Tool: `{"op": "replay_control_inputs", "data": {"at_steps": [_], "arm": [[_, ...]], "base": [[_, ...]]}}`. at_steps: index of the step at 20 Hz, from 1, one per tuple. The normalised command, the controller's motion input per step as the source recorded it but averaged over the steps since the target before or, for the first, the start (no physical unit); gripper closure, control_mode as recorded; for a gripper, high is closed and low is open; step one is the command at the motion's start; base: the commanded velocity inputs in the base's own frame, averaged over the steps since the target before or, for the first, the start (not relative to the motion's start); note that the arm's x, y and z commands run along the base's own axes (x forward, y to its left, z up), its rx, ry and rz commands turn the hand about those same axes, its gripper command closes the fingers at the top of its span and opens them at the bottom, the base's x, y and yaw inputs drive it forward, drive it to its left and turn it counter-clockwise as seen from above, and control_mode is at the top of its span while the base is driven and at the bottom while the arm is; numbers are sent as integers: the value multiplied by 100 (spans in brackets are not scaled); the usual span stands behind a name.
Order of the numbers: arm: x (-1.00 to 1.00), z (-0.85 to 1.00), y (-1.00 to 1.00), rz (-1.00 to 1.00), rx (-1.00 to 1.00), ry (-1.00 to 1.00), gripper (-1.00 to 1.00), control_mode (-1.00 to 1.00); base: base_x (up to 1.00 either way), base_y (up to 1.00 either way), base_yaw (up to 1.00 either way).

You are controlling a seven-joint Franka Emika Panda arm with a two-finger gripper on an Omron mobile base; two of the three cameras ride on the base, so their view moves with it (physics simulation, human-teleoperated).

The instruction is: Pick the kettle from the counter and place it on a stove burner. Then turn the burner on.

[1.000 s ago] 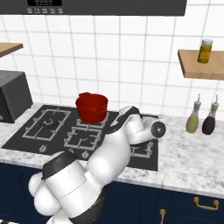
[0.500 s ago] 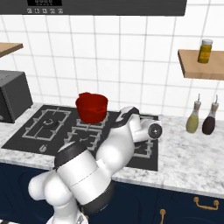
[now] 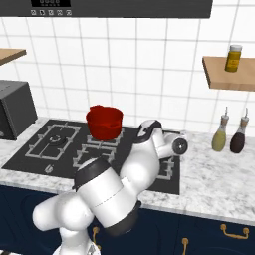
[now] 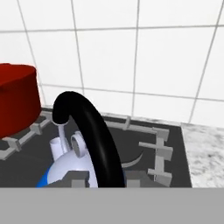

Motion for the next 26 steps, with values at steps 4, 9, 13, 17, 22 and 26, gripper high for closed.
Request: {"op": "replay_control_inputs", "data": {"at_steps": [4, 9, 13, 17, 22, 26], "arm": [[2, -24, -13, 0, 0, 0, 100, -100], [0, -36, -16, 0, 0, 0, 100, -100], [-6, -47, -1, 0, -1, -4, 100, -100], [-44, -46, 0, 0, -4, -17, 100, -100], [-47, -48, 1, 0, -6, -23, 100, -100], [-29, -58, 9, 0, -7, -16, 100, -100]], "base": [[0, 0, 0], [0, 0, 0], [0, 0, 0], [0, 0, 0], [0, 0, 0], [0, 0, 0]]}}
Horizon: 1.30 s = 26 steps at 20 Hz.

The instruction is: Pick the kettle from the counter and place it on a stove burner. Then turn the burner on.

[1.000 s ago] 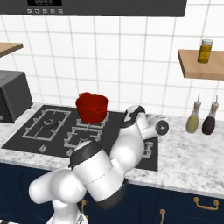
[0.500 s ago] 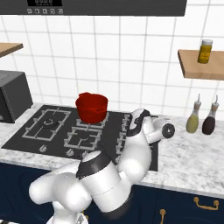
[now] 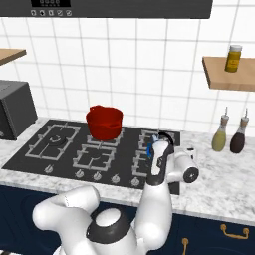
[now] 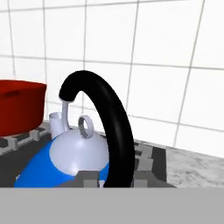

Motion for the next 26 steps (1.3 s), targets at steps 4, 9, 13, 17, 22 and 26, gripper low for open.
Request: {"op": "replay_control_inputs", "data": {"at_steps": [4, 9, 13, 17, 22, 26], "arm": [[-19, -17, 29, 3, -3, 0, 100, -100], [-21, 1, 14, 7, 0, 11, 100, -100], [-28, 21, 0, 3, 0, 16, 100, -100], [-22, 34, 0, 3, 0, 21, 100, -100], [-7, -6, 19, 4, -2, 13, 100, -100], [0, -41, 29, 1, -9, 1, 100, -100]], "base": [[0, 0, 0], [0, 0, 0], [0, 0, 0], [0, 0, 0], [0, 0, 0], [0, 0, 0]]}}
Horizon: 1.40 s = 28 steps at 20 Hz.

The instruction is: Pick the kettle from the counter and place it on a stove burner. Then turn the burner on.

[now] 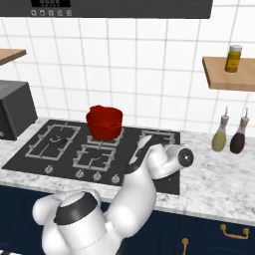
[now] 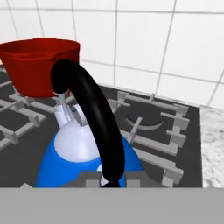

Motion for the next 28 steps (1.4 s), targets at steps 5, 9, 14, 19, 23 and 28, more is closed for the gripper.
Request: {"op": "replay_control_inputs", "data": {"at_steps": [5, 9, 14, 19, 23, 28], "arm": [[0, -26, 8, 0, -6, 0, -100, -100], [-3, 0, 0, 0, 0, 0, -100, -100], [-38, 35, -5, 0, 0, -1, -100, -100], [-75, 37, -10, 0, 0, 1, -100, -100], [-62, 0, 25, -8, 0, 28, -100, -100], [-9, 0, 50, -20, 0, 33, -100, -100]], "base": [[0, 0, 0], [0, 0, 0], [0, 0, 0], [0, 0, 0], [0, 0, 0], [0, 0, 0]]}}
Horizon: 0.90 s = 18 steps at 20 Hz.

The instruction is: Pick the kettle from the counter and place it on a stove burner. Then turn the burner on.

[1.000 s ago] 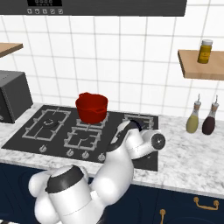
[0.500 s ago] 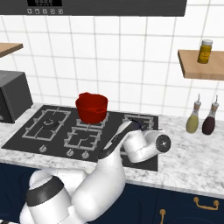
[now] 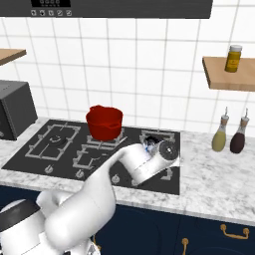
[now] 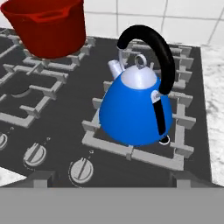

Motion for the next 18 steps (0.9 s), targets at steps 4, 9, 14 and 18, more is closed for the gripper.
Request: {"op": "replay_control_inputs", "data": {"at_steps": [4, 9, 14, 18], "arm": [[0, -2, 33, -21, 0, 28, -100, -100], [0, -10, 2, -17, 0, 26, -100, -100], [0, -38, 3, -3, 0, 25, -100, -100], [0, -48, 22, 0, 0, 4, -100, -100]], "base": [[0, 0, 0], [0, 0, 0], [0, 0, 0], [0, 0, 0]]}}
